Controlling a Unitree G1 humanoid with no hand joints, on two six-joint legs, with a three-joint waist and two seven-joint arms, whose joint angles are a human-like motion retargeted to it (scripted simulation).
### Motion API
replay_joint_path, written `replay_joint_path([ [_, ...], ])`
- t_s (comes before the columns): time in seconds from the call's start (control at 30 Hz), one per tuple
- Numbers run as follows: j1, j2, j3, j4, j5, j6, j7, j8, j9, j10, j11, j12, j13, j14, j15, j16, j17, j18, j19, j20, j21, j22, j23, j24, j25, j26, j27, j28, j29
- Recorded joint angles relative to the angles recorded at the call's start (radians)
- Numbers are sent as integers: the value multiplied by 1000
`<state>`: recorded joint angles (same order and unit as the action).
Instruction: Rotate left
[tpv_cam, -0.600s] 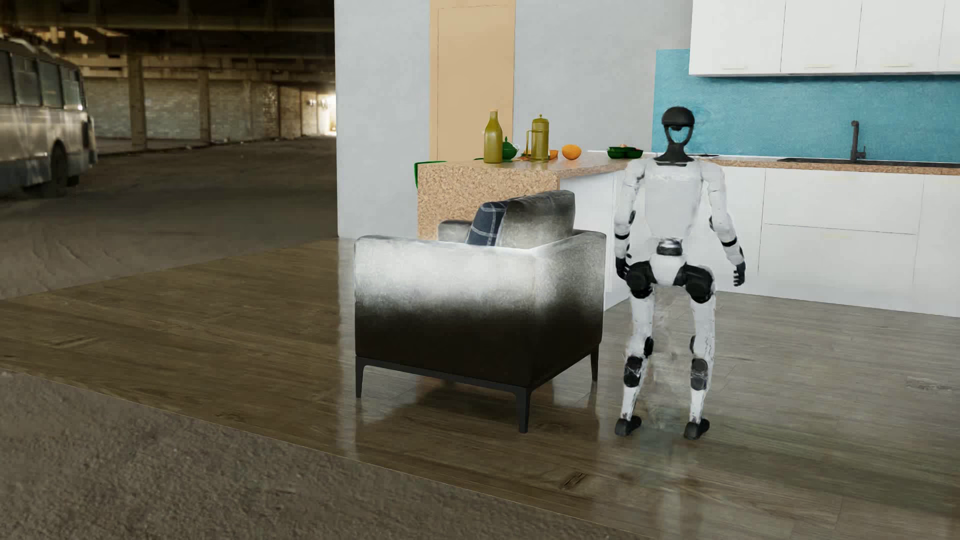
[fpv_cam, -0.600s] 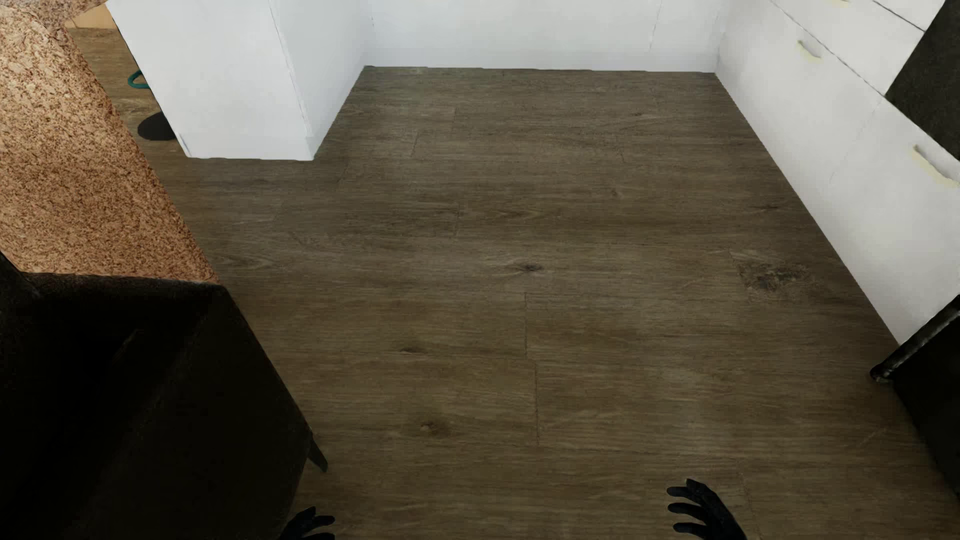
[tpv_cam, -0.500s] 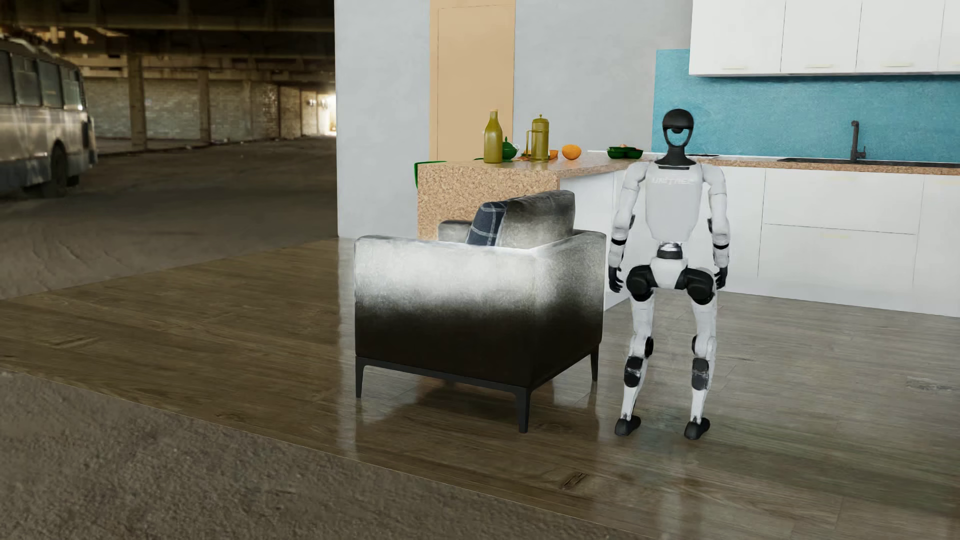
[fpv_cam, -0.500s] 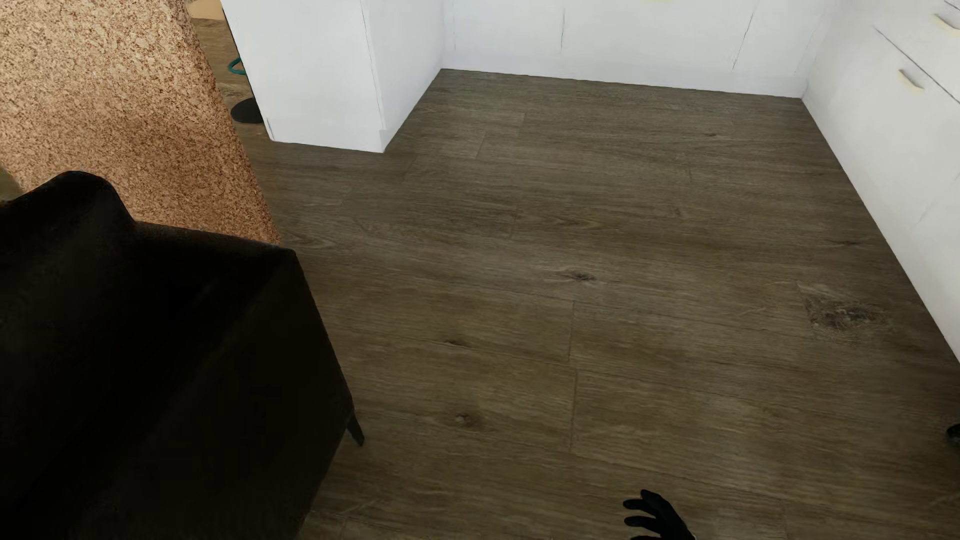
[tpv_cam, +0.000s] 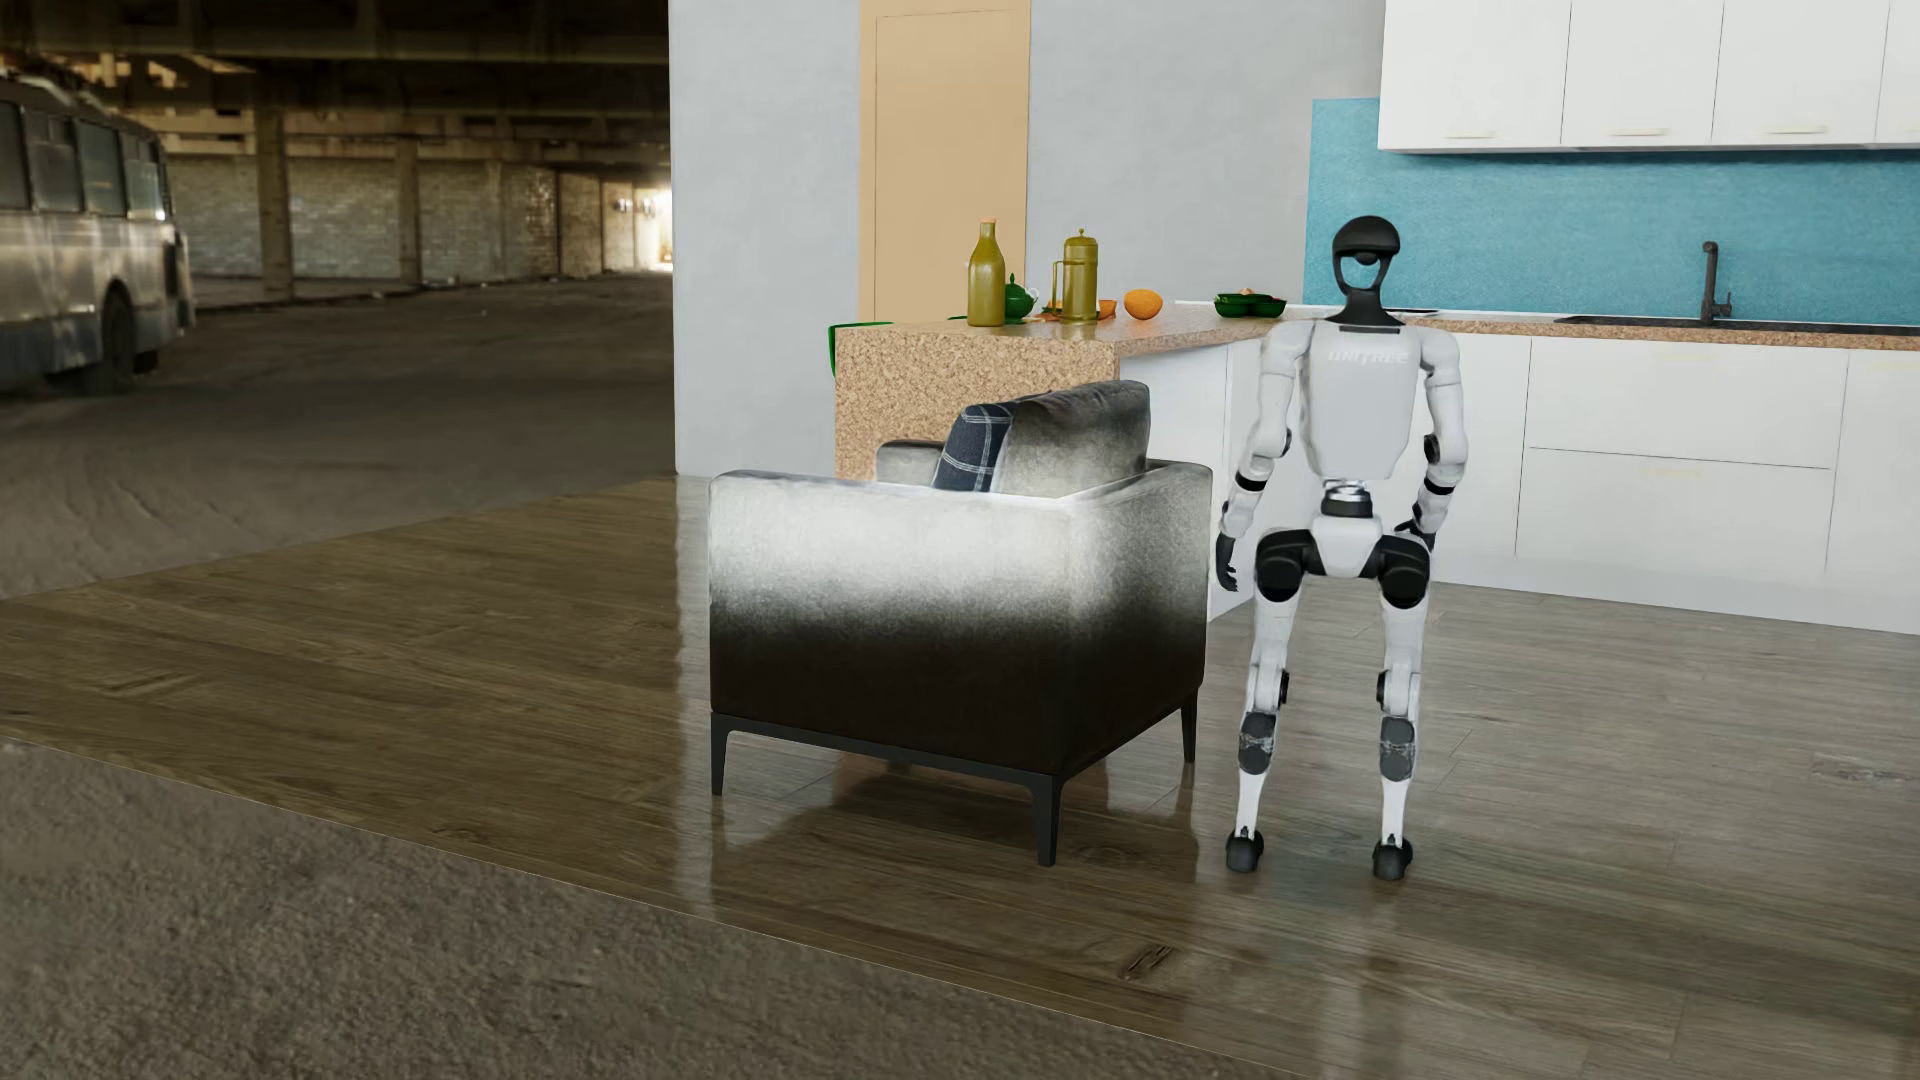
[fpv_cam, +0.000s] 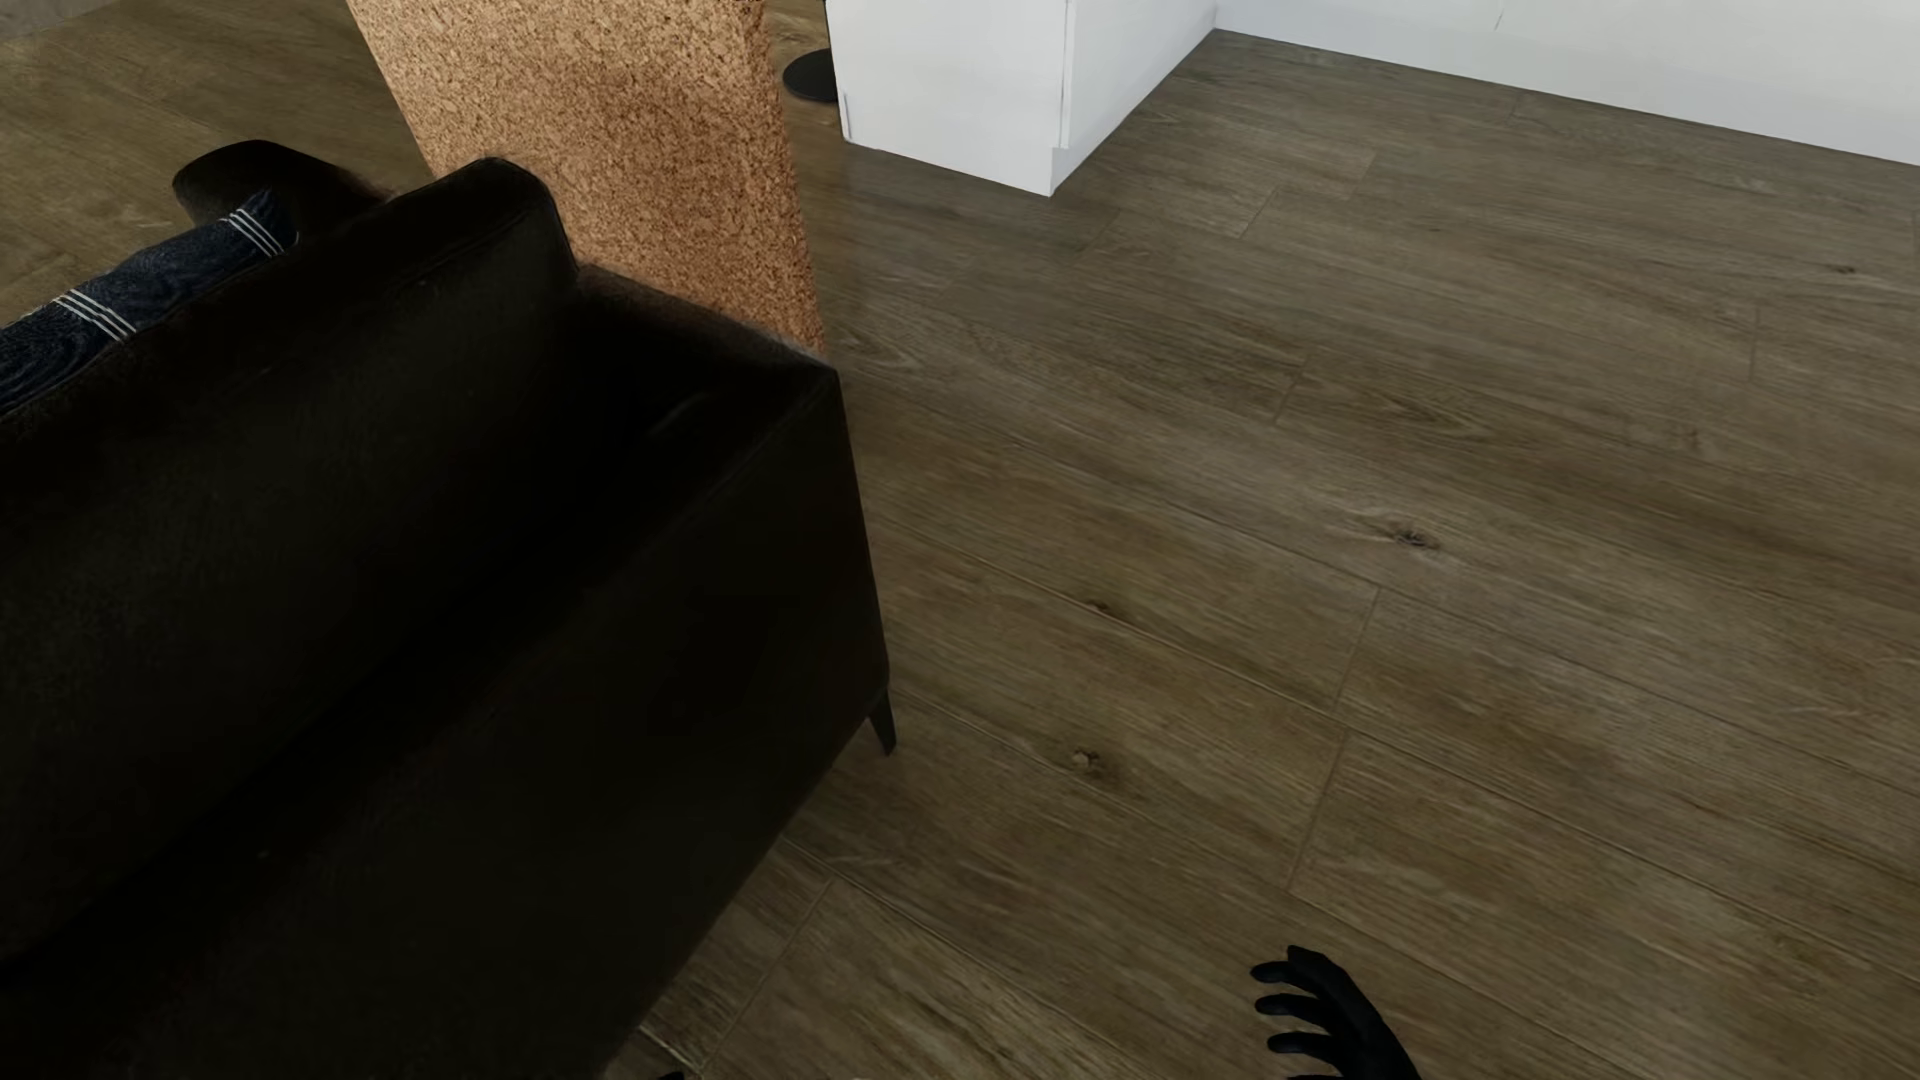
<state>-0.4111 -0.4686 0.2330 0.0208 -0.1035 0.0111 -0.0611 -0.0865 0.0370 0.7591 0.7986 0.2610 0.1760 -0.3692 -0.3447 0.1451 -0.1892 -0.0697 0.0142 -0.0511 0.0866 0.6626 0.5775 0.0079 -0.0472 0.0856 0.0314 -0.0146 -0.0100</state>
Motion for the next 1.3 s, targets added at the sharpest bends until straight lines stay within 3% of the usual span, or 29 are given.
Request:
replay_joint_path([
  [0.07,22,19,33,0,-16,-17,8,-13,-4,-59,-28,-37,11,30,3,13,-6,-5,-1,-23,-25,-7,3,-49,31,26,-17,-6,16],
  [0.13,35,53,23,6,-20,3,0,-29,-4,-68,-48,-20,-13,33,-2,-12,-9,-6,5,6,-23,-11,4,-74,48,43,-15,-15,43],
  [0.2,33,51,0,-12,-10,1,-17,26,2,-62,-27,-25,-33,31,-22,-7,24,-7,19,-13,11,-4,-6,-70,49,55,-12,-19,53],
  [0.3,29,70,46,-2,-26,22,-4,8,-8,-61,-31,-9,28,35,-33,-23,-7,-6,28,9,-16,-11,-6,-64,40,46,-3,-17,54],
  [0.37,29,75,43,-4,-34,15,1,10,-21,-92,-49,-26,21,55,-32,16,1,-7,33,-16,-13,-5,-13,-55,22,68,28,-17,57],
  [0.43,23,79,19,-14,-25,16,-10,46,-16,-83,-41,-24,-9,51,-46,0,-1,-5,43,17,8,0,-29,-43,13,77,22,-20,59],
  [0.5,12,85,21,-8,-19,27,-15,53,0,-47,-8,-13,-6,37,-56,-1,6,-5,55,-22,-11,-14,-15,-35,33,66,-5,-19,57],
  [0.57,-2,46,26,-22,-27,21,-45,55,13,-41,81,8,-8,48,-16,-14,19,-6,67,-7,2,-19,-31,-28,54,36,15,-23,56],
  [0.63,-13,102,38,-37,-14,-3,-64,100,-1,-57,-23,20,-25,65,-71,-11,25,-7,92,10,-1,8,-5,-48,56,-8,31,3,65],
  [0.67,-13,118,80,-27,-19,-5,-53,82,-6,-81,-63,-6,-8,84,-65,-19,17,-15,69,-9,-25,-6,3,-53,58,-7,25,10,69],
  [0.7,-14,138,70,-2,-26,1,-15,66,-4,-72,-78,-3,-14,72,-61,-22,4,28,75,-10,-12,-17,7,-55,58,-1,19,12,72],
  [0.73,-21,142,33,17,-36,4,7,52,-6,-60,-70,1,-29,62,-67,-8,6,-23,79,-15,2,-7,-5,-54,54,7,18,10,73],
  [0.83,-50,85,-19,-3,-40,-1,-27,64,-4,-62,38,-11,7,107,-25,-2,16,-2,91,11,6,-14,-65,-49,33,33,13,-4,70],
  [0.87,-44,55,-19,-23,-37,-13,-49,89,6,-84,105,20,-7,128,18,-4,17,-3,84,0,1,-27,-55,-59,26,15,38,7,72],
  [0.93,-58,154,55,-53,-35,-49,-71,130,-22,-132,-99,64,-7,140,-78,-2,-7,5,65,20,-10,-26,-5,-115,9,-48,61,31,78],
  [0.97,-60,193,96,-32,-30,-29,-64,107,-14,-116,-149,61,-19,109,-66,2,-18,46,131,14,-34,-20,22,-128,7,-61,51,26,81],
  [1.0,-79,183,80,-7,-37,-17,-26,94,-3,-79,-113,52,-44,67,-69,-4,-9,79,146,10,-20,-19,10,-121,17,-55,40,17,75],
  [1.03,-94,159,47,4,-44,-3,-18,86,4,-56,-53,40,-61,59,-71,-12,2,-17,127,11,-1,-5,6,-106,29,-42,16,4,67],
  [1.07,-106,118,19,-5,-40,7,-35,83,6,-61,33,11,-55,153,-65,5,24,30,86,7,10,30,-27,-89,41,-24,1,-19,58],
  [1.1,-114,89,-2,-27,-38,-11,-56,103,-1,-88,77,22,-37,184,-66,11,41,-10,47,9,24,11,-20,-86,40,-9,-13,-38,55],
  [1.13,-121,117,17,-45,-38,-32,-62,127,-15,-111,1,36,-5,183,-114,9,27,-12,22,12,30,-13,-5,-95,31,-6,-13,-35,63],
  [1.17,-124,177,74,-32,-38,-16,-44,110,-15,-107,-97,13,33,141,-108,-23,-3,70,106,25,-10,-18,31,-95,23,0,-6,-4,78],
  [1.2,-137,186,83,-15,-51,-6,-12,82,-11,-92,-97,16,27,90,-112,-31,-15,83,150,13,-11,-53,17,-89,20,12,35,17,82],
  [1.23,-152,197,63,3,-57,10,18,57,-12,-34,-92,32,-4,11,-120,-28,-11,143,135,5,0,-44,18,-85,16,9,63,28,80],
  [1.27,-178,199,30,32,-52,40,40,38,-11,40,-64,47,-53,-56,-140,-25,-3,181,88,-1,4,-35,21,-74,14,8,78,26,74],
  [1.3,-188,123,-8,40,-57,52,30,48,0,43,103,16,-70,32,-109,13,-3,12,93,-24,0,14,-19,-64,18,10,73,8,61],
])
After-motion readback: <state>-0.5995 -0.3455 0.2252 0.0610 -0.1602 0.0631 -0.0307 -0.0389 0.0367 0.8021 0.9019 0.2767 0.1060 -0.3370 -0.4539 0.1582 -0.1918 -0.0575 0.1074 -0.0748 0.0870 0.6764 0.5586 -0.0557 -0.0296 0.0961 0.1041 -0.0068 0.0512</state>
